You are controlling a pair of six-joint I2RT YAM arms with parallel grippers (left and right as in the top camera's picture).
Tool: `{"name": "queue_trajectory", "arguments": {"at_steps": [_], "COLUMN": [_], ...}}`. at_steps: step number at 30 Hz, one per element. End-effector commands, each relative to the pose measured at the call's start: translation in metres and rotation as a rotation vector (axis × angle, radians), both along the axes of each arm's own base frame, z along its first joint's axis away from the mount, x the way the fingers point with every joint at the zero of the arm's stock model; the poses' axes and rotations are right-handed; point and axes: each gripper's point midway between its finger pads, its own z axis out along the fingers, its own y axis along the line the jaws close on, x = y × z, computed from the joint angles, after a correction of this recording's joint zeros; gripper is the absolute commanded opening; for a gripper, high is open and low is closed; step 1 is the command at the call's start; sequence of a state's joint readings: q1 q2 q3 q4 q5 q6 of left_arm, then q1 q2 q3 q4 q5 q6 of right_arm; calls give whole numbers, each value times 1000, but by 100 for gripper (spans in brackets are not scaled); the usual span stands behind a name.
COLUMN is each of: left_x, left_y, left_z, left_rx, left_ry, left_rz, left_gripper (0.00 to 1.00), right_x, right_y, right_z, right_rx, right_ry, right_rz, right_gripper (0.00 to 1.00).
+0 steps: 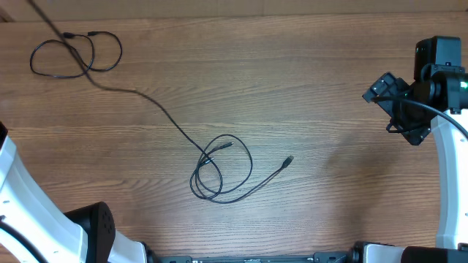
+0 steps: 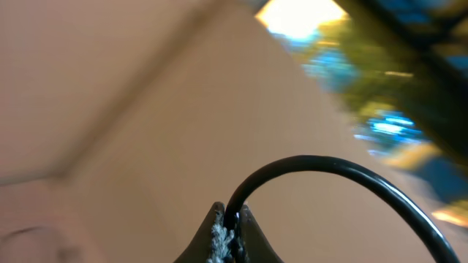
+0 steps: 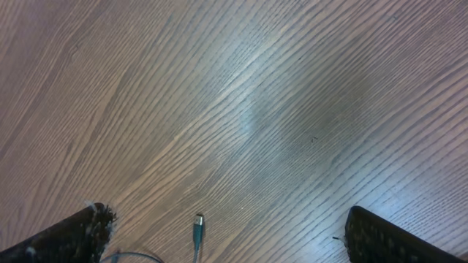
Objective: Untangle cables
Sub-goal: 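Pull the held cable toward the lower left with the left gripper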
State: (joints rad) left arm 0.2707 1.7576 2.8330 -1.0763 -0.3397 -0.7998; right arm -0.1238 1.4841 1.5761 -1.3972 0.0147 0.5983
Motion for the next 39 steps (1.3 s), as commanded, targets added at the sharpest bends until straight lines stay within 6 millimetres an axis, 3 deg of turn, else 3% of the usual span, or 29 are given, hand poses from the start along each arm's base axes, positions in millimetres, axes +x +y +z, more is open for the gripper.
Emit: {"name": "queue_trajectory", "arguments": {"at_steps": [1,6,16,22,33,39], "left_x": [-37,-50,-38,-43,-46,-33], "left_y": [44,63,104,138,192,210], "left_z": [-29,-86,-198,-266,-358,-440], "left_rx": [11,-77,-178,-276,-320,-389], "left_ry": [156,337,672,835,1145,1344], "left_rz": [340,518,614,643,677,549], "left_gripper": [4,4,4,4,4,4], "right_x": [0,0,0,0,0,0], "right_y": [-2,-2,-2,-2,-2,-2], "right_z": [-1,-1,-1,-1,-1,-1], "right_rx": [-10,-10,-10,-10,-10,-10], "right_ry": [1,1,1,1,2,1], "right_rz": [-3,-3,-3,-3,-3,-3], "right_gripper": [100,100,100,100,100,100]}}
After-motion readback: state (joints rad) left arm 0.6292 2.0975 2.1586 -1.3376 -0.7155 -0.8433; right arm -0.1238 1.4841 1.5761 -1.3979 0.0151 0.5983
